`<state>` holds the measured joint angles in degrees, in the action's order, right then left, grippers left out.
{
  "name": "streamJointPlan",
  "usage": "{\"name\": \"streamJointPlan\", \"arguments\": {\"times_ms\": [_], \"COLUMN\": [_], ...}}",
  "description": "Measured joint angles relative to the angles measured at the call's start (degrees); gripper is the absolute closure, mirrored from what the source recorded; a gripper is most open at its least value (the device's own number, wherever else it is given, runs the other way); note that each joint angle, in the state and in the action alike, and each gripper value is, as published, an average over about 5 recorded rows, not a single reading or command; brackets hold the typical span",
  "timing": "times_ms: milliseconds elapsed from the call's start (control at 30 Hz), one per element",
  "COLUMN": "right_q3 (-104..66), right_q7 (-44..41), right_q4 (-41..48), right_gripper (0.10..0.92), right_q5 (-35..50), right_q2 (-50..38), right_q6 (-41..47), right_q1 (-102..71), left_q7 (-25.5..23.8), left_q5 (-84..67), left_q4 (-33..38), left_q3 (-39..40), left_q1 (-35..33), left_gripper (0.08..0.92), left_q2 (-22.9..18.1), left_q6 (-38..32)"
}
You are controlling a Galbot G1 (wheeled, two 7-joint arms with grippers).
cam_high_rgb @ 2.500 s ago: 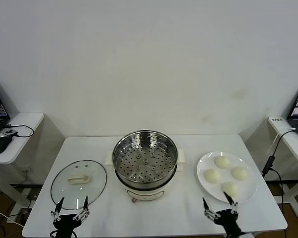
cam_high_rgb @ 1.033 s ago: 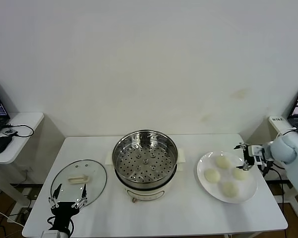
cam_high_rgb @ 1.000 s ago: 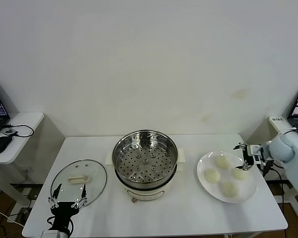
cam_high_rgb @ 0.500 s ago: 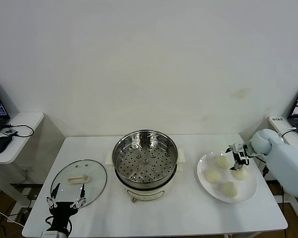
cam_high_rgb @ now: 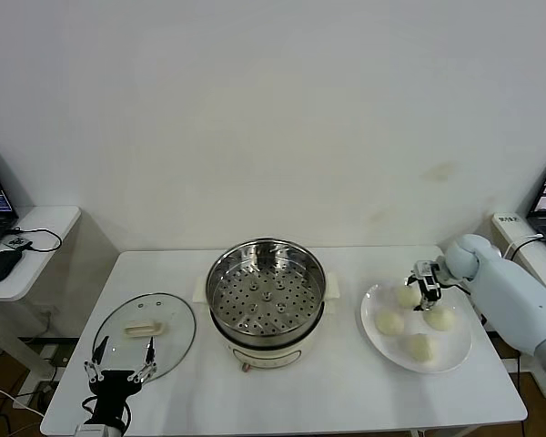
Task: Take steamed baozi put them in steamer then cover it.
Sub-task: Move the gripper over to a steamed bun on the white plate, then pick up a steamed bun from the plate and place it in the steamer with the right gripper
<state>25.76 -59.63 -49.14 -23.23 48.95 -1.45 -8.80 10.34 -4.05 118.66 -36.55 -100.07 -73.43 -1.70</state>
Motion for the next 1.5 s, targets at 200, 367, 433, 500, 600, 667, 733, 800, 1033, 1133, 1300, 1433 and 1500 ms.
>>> {"name": "streamJointPlan", "arguments": {"times_ms": [200,367,433,500,600,667,733,800,1033,1133,1300,1433,1500], "right_q3": [0.47,1.52,2.44,3.66,6.05,7.98,10.20,12.66,22.64,26.72,32.23,35.91,37.56], "right_q7": [-0.12,-0.51,-0.78,-1.08,-1.51,-1.70,-1.77,-1.75,-0.83,-0.22,0.95,2.02,2.63], "right_q4": [0.25,-0.67,-1.61,-2.92,-5.66,-7.88,-10.26,-12.62,-18.87,-20.48,-22.05,-22.76,-22.90], "right_gripper": [0.396,0.406,0.404,0.401,0.398,0.398,0.397,0.397,0.392,0.394,0.397,0.397,0.397], "right_q5": [0.19,1.15,2.04,3.28,5.89,8.09,10.58,13.23,22.14,25.43,29.61,31.35,31.67], "right_q2": [0.12,-0.65,-1.33,-2.27,-4.16,-5.52,-6.69,-7.50,-7.24,-5.65,-1.41,3.18,5.64], "right_q6": [-0.33,-0.47,-0.35,-0.13,0.36,0.79,1.26,1.68,1.91,1.75,1.14,0.19,-0.56], "right_q1": [0.74,1.77,2.62,3.82,6.41,8.69,11.37,14.35,26.31,30.94,36.56,39.06,39.84], "left_q7": [0.06,0.07,0.07,0.14,0.42,0.56,0.59,0.50,-0.18,-0.28,-0.31,-0.31,-0.31], "left_q5": [-0.14,-0.27,-0.43,-0.73,-1.55,-2.21,-2.88,-3.60,-6.84,-8.03,-9.13,-9.66,-9.84], "left_q4": [0.34,0.54,0.57,0.57,0.60,0.62,0.62,0.64,0.73,0.72,0.81,1.25,1.47], "left_q3": [-0.25,-0.42,-0.47,-0.46,-0.28,-0.11,-0.01,0.07,0.16,0.16,0.02,-0.13,-0.30], "left_q1": [-0.06,-0.14,-0.14,-0.07,0.09,0.16,0.17,0.14,0.40,0.54,0.54,0.70,0.80], "left_gripper": [0.177,0.177,0.177,0.177,0.177,0.177,0.177,0.177,0.177,0.177,0.177,0.177,0.177], "left_q2": [0.09,0.22,0.34,0.50,0.71,0.76,0.85,1.06,1.88,1.83,1.47,1.06,0.86], "left_q6": [-0.21,-0.26,-0.23,-0.18,-0.16,-0.17,-0.18,-0.18,-0.09,-0.26,-0.73,-0.80,-0.83]}}
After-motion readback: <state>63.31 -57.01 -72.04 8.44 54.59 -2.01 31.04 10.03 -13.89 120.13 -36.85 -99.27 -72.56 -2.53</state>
